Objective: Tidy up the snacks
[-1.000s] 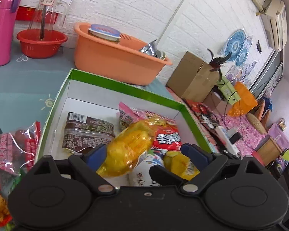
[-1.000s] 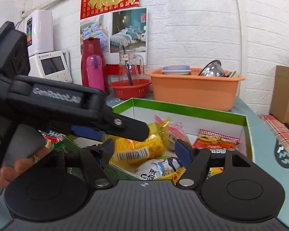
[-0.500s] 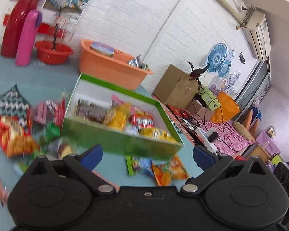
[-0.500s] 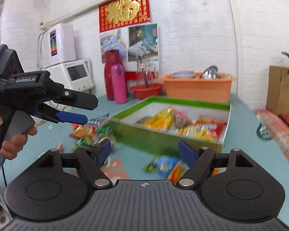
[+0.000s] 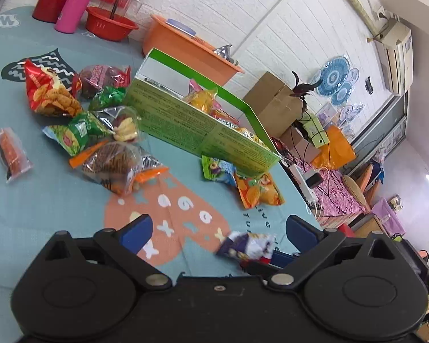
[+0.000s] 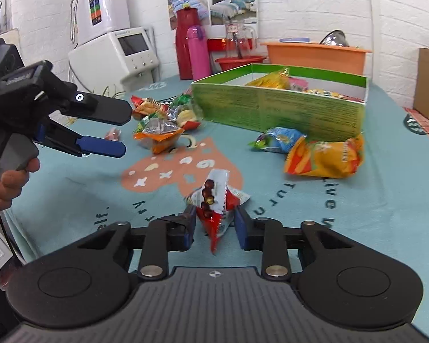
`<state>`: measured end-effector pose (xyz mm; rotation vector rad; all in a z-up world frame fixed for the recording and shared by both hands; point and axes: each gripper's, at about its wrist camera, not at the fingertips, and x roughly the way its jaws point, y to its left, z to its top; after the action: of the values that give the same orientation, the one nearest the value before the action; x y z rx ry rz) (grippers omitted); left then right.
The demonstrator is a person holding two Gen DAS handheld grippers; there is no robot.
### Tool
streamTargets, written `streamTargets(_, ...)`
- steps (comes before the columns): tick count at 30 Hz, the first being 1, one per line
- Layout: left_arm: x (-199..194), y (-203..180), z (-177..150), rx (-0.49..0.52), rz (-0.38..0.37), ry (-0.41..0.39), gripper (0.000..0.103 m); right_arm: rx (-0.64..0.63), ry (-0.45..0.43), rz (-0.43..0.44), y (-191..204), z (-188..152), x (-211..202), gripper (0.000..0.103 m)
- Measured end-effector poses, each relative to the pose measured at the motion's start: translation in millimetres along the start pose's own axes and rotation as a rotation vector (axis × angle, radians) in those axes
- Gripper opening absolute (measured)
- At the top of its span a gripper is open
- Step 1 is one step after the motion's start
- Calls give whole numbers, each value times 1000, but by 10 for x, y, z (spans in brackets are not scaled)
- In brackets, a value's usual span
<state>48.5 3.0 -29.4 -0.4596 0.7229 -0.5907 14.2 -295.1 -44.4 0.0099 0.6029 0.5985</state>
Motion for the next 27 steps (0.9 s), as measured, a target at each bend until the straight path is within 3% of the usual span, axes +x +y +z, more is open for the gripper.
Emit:
streamTargets(3, -26, 19, -53, -3, 3, 3, 103, -21, -6, 13, 82, 69, 130, 37)
streamTargets(8, -19, 36, -78, -14, -1, 6, 103, -21, -17, 9, 174, 291, 464, 37)
streamTargets(11, -40, 56, -76, -15, 13, -7, 103, -12, -16, 32, 199, 371, 571, 44)
streamTargets(13, -82, 109, -43, -20, 36, -37, 103, -20, -29, 58, 213, 398, 511, 56)
streamTargets(15, -120, 225, 40, -56, 69, -74, 103, -31, -65, 74, 231, 436, 413, 92)
streamTargets(16, -138, 291, 85, -78, 87, -96, 103, -45, -89, 69, 255, 472, 372, 98)
streamTargets(20, -153, 520, 224, -129, 139, -145, 103, -120, -120, 90, 368, 652, 416, 100)
streamTargets(27, 52, 828, 363, -224, 118, -110, 103, -275, -61, 123, 683, 818, 892, 103)
